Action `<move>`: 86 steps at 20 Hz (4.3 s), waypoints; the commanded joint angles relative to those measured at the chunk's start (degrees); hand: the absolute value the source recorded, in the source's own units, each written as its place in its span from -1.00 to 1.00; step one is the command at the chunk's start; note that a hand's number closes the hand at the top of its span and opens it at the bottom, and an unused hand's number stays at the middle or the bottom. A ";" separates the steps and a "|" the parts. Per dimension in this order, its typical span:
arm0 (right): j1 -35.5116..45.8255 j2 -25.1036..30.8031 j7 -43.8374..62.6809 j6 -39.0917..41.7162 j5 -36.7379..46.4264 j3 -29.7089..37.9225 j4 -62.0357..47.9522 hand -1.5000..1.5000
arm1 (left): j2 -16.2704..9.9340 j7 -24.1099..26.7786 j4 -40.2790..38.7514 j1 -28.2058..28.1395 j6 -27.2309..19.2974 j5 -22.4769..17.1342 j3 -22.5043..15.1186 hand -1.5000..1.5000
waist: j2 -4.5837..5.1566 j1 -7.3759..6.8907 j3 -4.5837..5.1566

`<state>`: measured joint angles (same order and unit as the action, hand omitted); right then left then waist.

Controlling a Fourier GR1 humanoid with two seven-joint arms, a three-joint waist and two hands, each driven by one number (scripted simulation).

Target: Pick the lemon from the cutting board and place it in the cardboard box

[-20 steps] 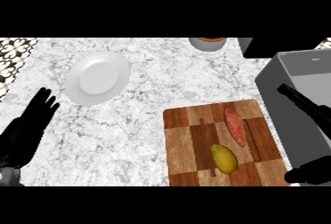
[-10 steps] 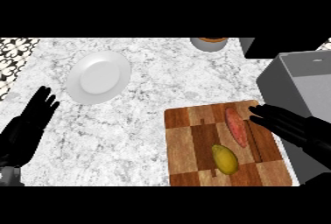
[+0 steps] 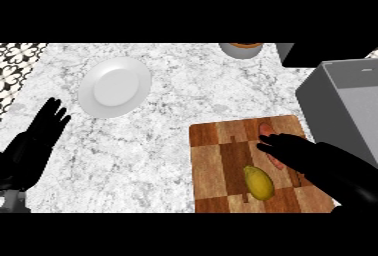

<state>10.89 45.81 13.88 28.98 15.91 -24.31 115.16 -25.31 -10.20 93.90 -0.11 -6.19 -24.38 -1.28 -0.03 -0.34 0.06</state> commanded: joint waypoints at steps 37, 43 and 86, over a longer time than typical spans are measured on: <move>-5.96 -21.10 -7.96 8.78 33.56 -0.33 -9.21 -1.00 | 10.33 -6.57 3.38 0.37 5.92 10.57 6.35 0.00 | -0.01 0.29 -0.08; -4.71 -27.00 -2.21 13.51 36.73 -2.26 -7.38 -1.00 | 11.51 -6.76 3.77 0.92 6.70 10.90 7.77 0.00 | -0.03 0.28 -0.06; 3.82 -39.41 5.52 -4.28 47.87 27.89 -37.72 1.00 | 12.61 -6.57 0.79 3.27 12.26 11.87 13.79 0.00 | 0.80 0.36 -0.17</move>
<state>12.71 9.89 7.26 27.76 64.58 -7.90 81.90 -12.33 -16.36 94.10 3.35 5.84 -12.08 12.15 0.39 -0.17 0.01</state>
